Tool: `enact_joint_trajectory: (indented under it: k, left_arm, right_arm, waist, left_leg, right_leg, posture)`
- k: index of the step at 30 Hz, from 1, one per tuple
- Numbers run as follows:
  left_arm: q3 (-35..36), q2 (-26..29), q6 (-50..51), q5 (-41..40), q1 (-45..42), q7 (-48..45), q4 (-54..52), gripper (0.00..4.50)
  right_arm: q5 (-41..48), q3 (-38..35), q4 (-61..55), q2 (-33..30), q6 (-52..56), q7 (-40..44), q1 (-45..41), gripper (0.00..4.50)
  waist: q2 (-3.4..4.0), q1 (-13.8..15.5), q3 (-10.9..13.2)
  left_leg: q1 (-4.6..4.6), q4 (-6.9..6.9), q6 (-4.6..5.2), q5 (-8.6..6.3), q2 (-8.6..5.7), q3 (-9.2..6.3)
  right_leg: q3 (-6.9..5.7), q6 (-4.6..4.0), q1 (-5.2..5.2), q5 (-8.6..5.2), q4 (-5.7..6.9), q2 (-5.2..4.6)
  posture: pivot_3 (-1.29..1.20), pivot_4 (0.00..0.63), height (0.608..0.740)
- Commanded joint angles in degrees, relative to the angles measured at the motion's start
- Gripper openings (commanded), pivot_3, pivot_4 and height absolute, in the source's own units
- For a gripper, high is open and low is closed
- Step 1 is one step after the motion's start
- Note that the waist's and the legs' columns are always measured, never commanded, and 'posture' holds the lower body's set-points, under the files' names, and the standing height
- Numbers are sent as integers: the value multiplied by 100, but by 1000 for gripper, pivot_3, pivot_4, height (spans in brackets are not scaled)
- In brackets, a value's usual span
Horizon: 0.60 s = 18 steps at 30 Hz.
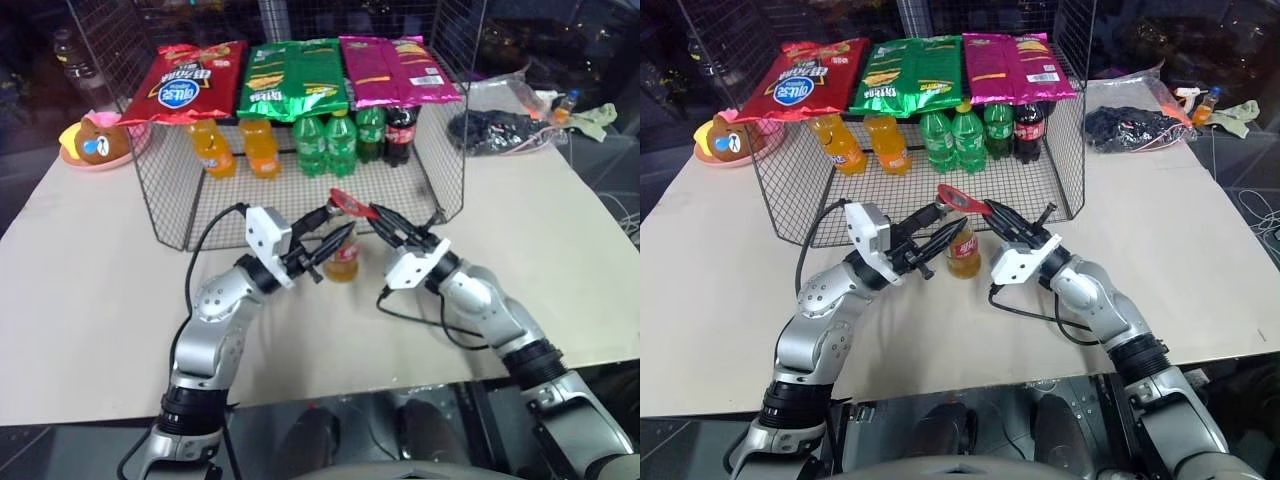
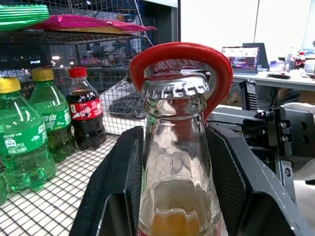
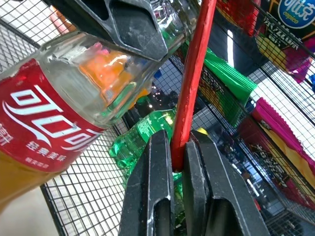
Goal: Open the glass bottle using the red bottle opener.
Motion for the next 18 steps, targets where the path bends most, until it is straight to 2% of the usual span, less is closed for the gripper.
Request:
enact_joint_trajectory:
  k: [1, 18]
  left_arm:
    - [-165, -3, 69, 108, -26, -16, 96, 1792]
    - [-202, -59, 42, 143, -32, 13, 190, 1792]
  right_arm:
    - [-284, 252, 43, -184, -241, 261, -168, 0]
    - [-211, -258, 312, -1031, -722, 267, -1493, 0]
  waist:
    - [0, 1, 0]
    - [-1, 28, 6]
  left_leg:
    - [0, 0, 0, 0, 0, 0]
    - [-15, -1, 0, 0, -1, -7]
  right_leg:
    - [0, 0, 0, 0, 0, 0]
    - [-6, 0, -5, 0, -9, -3]
  posture:
    - [0, 150, 740]
    - [0, 150, 740]
